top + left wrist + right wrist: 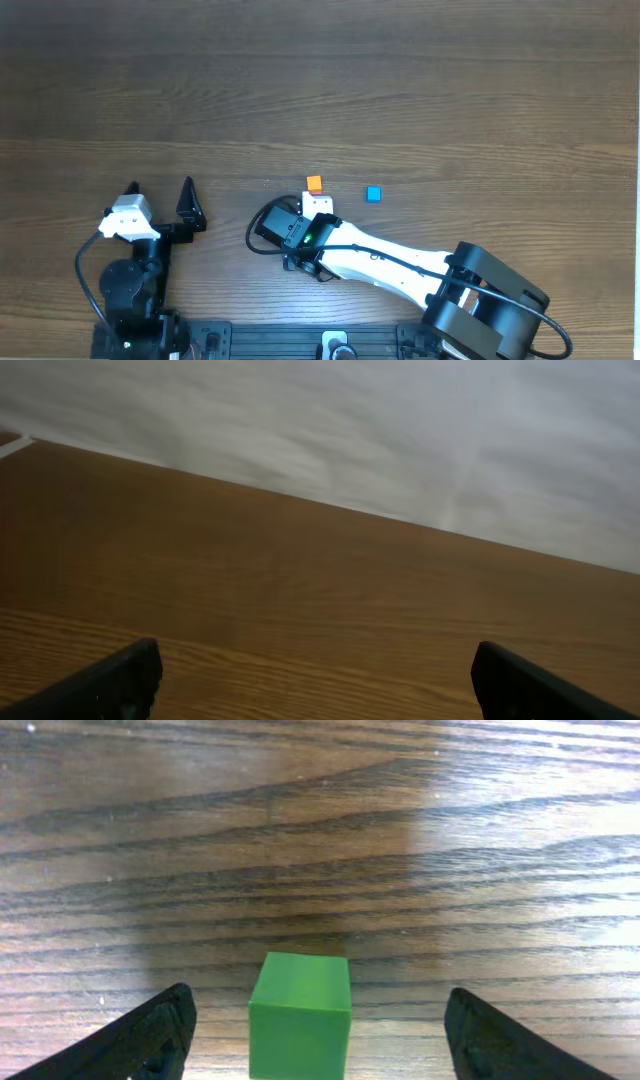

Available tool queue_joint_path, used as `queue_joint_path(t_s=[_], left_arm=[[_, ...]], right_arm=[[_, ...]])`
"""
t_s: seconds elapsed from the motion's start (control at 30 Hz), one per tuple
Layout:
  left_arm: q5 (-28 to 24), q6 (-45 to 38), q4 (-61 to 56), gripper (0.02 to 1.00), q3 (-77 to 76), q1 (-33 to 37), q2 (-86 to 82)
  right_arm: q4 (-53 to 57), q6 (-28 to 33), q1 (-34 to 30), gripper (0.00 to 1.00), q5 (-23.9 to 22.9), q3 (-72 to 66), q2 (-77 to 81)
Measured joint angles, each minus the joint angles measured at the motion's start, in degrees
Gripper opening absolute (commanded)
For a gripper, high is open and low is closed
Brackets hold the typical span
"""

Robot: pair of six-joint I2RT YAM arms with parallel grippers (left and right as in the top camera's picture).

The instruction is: Stack Cubes

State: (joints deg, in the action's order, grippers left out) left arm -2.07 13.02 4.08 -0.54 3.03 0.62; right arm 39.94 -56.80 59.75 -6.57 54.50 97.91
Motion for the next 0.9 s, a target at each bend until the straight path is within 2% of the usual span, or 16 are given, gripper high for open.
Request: queue_joint_path(t_s=[0.33, 0.57, 0.7, 0.9], left_arm=[[0.0, 0.0, 0.0, 1.000, 0.0, 0.0, 0.0], [0.0, 0.0, 0.0, 1.000, 0.0, 0.0, 0.0], [0.0, 0.0, 0.0, 0.998, 0.0, 0.0, 0.0], [0.0, 0.0, 0.0, 0.998, 0.0, 0.0, 0.0]], right_arm=[[-0.3, 0.0, 0.5, 0.687, 0.2, 0.0, 0.6], [-0.7, -0.1, 0.7, 0.590, 0.2, 0.0, 1.3], [-0.7, 0.0, 0.7, 0.492, 0.3, 0.0, 1.3], [-0.7, -0.2, 0.7, 0.443, 0.4, 0.0, 1.3]])
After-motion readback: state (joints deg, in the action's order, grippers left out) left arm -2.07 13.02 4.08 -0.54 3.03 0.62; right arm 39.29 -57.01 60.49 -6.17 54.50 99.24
